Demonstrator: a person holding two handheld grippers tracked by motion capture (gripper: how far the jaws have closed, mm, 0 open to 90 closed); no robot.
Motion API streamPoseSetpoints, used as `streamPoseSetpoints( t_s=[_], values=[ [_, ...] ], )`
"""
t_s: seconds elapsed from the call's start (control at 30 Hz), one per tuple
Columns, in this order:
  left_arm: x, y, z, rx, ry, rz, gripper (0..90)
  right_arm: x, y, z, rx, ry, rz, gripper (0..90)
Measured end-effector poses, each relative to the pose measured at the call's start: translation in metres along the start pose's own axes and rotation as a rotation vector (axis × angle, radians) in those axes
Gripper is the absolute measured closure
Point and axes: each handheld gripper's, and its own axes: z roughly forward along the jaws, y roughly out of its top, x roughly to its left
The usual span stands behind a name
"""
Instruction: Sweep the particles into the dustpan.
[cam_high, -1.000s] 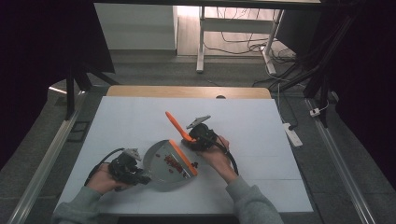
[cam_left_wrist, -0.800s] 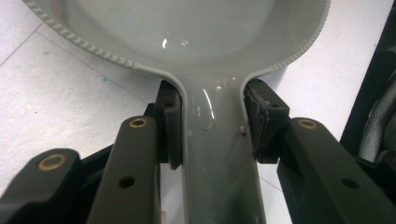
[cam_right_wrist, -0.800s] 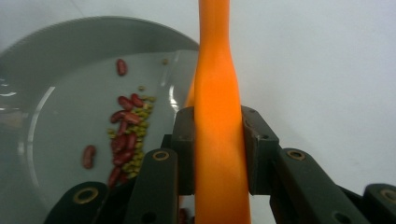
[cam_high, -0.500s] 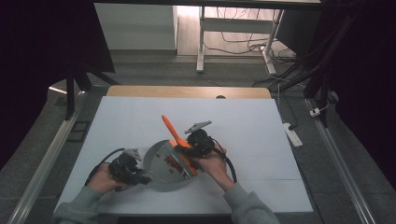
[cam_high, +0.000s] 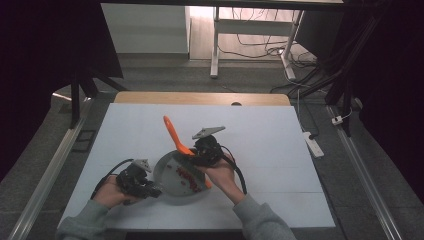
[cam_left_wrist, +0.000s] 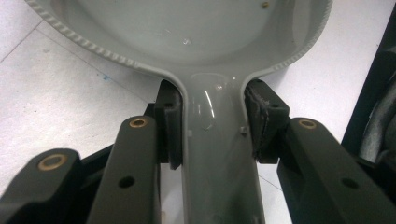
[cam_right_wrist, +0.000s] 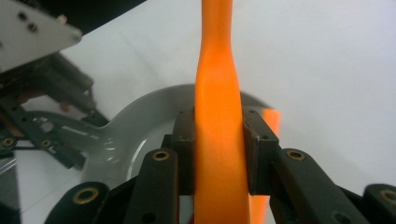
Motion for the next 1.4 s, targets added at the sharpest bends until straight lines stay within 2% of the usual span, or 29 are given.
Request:
streamPoseSetpoints(
  t_s=[0.2, 0.3, 0.43, 0.53, 0.67, 0.8, 0.9, 1.0, 1.27, 1.4],
  values=[
    [0.000, 0.000, 0.000, 0.000, 0.003, 0.000, 61.4, -0.018, -0.003, -0.014, -0.011, -0.075, 0.005, 70.5],
    [0.000, 0.000, 0.000, -0.001, 0.002, -0.001, 61.4, -0.026, -0.005, -0.014, 0.011, -0.118, 0.002, 70.5],
    [0.000, 0.000, 0.001, -0.002, 0.002, -0.003, 61.4, -0.036, -0.010, -0.008, 0.047, -0.139, 0.023, 70.4],
    [0.000, 0.000, 0.001, -0.004, 0.003, -0.003, 61.4, -0.038, -0.013, 0.000, 0.077, -0.132, 0.023, 70.5],
    [0.000, -0.001, 0.000, -0.007, 0.003, -0.003, 61.4, -0.028, -0.016, 0.012, 0.099, -0.080, 0.014, 70.5],
    [0.000, -0.001, 0.000, -0.014, 0.004, -0.004, 61.4, -0.011, -0.012, 0.016, 0.098, -0.036, -0.032, 70.5],
    [0.000, -0.002, 0.000, -0.018, 0.005, -0.006, 61.4, -0.005, -0.009, 0.013, 0.075, 0.005, -0.018, 70.5],
    [0.001, -0.002, 0.001, -0.026, 0.005, -0.007, 61.4, -0.005, -0.008, 0.006, 0.043, -0.001, -0.030, 70.5],
    [-0.001, -0.004, 0.002, -0.053, 0.009, -0.011, 61.4, -0.017, -0.013, -0.020, -0.033, -0.046, -0.025, 70.5],
    [-0.002, -0.004, 0.003, -0.065, 0.015, -0.011, 61.4, -0.024, -0.017, -0.029, -0.043, -0.063, -0.019, 70.5]
  ],
)
